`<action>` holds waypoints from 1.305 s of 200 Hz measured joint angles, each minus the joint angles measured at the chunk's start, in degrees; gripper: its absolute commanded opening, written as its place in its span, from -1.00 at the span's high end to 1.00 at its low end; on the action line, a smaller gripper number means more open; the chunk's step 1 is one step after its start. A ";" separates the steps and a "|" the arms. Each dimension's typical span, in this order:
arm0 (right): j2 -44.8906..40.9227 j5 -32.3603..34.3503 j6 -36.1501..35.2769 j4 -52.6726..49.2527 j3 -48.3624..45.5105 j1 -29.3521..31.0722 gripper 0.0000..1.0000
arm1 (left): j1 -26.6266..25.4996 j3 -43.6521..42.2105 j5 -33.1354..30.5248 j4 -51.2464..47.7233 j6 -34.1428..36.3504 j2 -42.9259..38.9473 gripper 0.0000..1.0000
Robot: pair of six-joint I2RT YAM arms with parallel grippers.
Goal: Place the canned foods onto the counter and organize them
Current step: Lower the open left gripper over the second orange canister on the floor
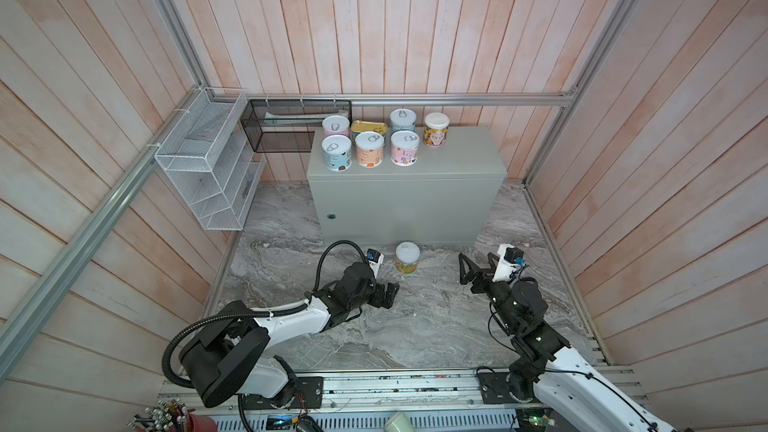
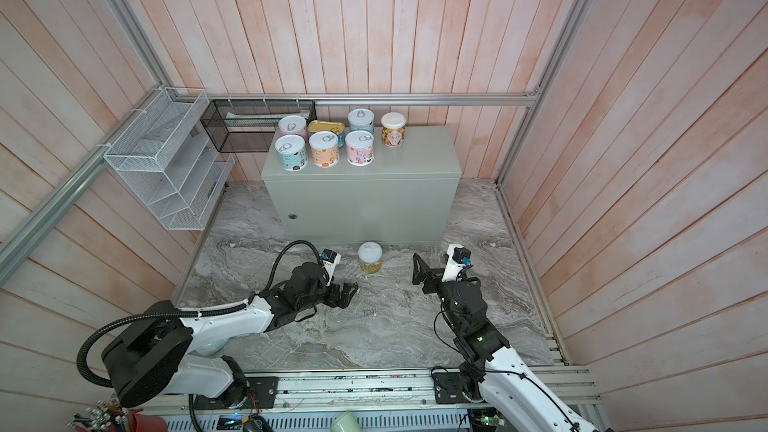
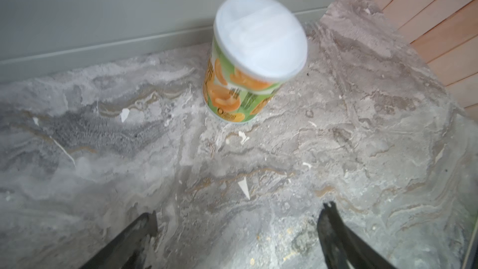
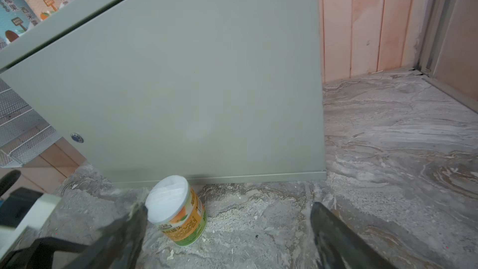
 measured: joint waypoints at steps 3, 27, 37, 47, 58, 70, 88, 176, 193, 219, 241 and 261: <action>-0.09 -0.61 0.04 0.42 -0.42 0.00 -0.96 | 0.00 0.44 0.04 -0.22 0.00 0.00 -1.00; -1.57 -4.98 0.35 3.19 -4.55 0.02 -0.96 | 0.00 3.96 0.39 -1.84 -0.02 0.39 -1.00; -2.64 -6.29 0.59 4.52 -6.36 0.02 -0.96 | 0.00 6.03 0.37 -3.30 -0.04 1.46 -1.00; -3.82 -7.26 0.79 5.70 -8.13 0.02 -0.96 | 0.00 8.13 0.33 -4.59 -0.04 2.86 -1.00; -5.11 -8.02 0.98 6.82 -9.73 0.02 -0.96 | 0.00 10.75 0.24 -6.23 -0.07 4.92 -1.00; -6.51 -8.68 1.07 7.48 -11.08 0.02 -0.96 | 0.00 13.40 0.04 -7.82 -0.11 7.34 -1.00; -7.82 -8.87 1.62 7.89 -11.80 0.02 -0.96 | 0.00 16.92 -0.39 -10.01 -0.22 10.71 -1.00; -9.81 -7.91 3.82 11.54 -11.80 0.00 -0.96 | 0.00 27.26 -4.13 -17.14 1.09 17.70 -1.00; -9.77 -7.91 3.82 11.87 -11.80 0.00 -0.96 | 0.00 28.87 -4.63 -17.77 1.49 18.88 -1.00; -9.27 -7.78 4.00 12.55 -11.80 -0.02 -0.96 | -0.09 31.10 -5.86 -18.99 2.19 20.81 -1.00; -9.20 -7.74 4.07 12.66 -11.80 -0.02 -0.96 | -0.50 32.57 -6.97 -19.41 2.80 22.27 -1.00; -9.20 -7.69 4.20 12.68 -11.80 -0.07 -0.96 | -1.36 33.53 -8.17 -19.63 3.52 23.52 -1.00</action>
